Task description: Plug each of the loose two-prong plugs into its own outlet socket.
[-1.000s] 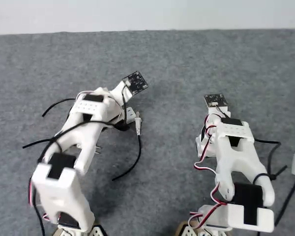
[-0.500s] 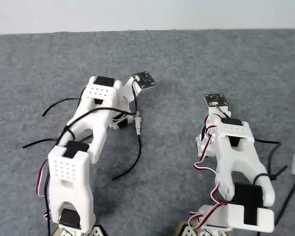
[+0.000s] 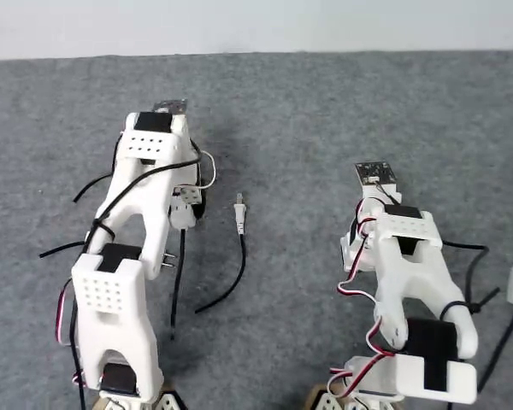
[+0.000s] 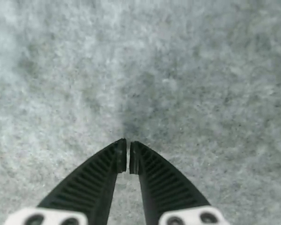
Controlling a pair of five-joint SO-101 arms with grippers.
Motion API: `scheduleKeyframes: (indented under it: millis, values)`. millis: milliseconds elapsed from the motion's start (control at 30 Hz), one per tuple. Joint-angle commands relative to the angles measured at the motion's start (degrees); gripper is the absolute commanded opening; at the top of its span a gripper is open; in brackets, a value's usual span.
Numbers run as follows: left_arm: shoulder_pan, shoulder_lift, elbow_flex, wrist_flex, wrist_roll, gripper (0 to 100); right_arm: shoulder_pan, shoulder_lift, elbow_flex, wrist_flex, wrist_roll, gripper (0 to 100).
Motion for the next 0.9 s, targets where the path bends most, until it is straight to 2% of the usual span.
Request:
scheduleKeyframes:
  millis: [0,100,367,500,600,767,867]
  values:
    - [0.18,-5.98,3.91,2.29,3.16,1,-1.1,-0.57,-0.88,-0.57,-0.62,0.9]
    - [0.53,-8.26,11.82,-1.76,5.19,1,-1.1,-0.57,-0.79,-0.57,-0.62,0.9]
    - [0.79,-21.1,39.34,-25.58,6.07,1,-1.1,-0.57,-0.79,-0.48,-0.62,0.9]
    - [2.02,-30.24,51.3,-34.55,3.96,2,-1.1,-0.57,-0.79,-0.4,-0.44,0.9]
    - [3.16,-34.29,56.48,-36.84,0.53,8,-1.1,-0.57,-0.79,-0.4,-0.26,0.9]
    - [3.87,-36.48,57.54,-33.23,-0.7,28,-1.1,-0.57,-0.79,-0.4,-0.18,0.9]
    - [4.22,-37.98,58.07,-32.18,-4.57,29,-1.1,-0.57,-0.79,-0.4,-0.26,0.9]
